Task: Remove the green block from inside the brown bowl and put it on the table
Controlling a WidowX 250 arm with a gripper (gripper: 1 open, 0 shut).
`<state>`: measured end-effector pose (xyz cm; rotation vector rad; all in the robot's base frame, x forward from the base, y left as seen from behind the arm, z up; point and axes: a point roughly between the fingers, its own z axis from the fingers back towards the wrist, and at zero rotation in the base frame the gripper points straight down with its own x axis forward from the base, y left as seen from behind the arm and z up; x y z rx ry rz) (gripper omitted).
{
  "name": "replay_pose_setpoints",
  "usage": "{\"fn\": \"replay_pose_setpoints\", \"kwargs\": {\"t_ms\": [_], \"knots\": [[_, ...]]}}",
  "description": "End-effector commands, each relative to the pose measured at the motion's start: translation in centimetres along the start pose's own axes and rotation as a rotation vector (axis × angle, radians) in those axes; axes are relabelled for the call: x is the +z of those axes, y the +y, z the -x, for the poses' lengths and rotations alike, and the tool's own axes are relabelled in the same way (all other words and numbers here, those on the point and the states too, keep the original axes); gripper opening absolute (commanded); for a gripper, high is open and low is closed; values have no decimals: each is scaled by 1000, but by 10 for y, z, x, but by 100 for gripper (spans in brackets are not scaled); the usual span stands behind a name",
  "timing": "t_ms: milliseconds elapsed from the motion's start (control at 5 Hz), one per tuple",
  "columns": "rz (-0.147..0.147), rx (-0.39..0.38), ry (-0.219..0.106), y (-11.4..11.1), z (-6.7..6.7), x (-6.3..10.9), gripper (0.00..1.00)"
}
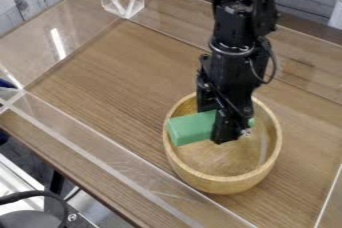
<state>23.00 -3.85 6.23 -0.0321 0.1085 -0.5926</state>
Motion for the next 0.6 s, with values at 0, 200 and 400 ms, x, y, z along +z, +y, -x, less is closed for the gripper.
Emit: {"fn": "replay_pose_setpoints", "kwargs": {"t_ms": [0,200,400], "knots": [[6,3,-70,7,-6,23,0],[45,1,-77,9,-4,29,0],[65,4,-78,1,-10,21,0]]}}
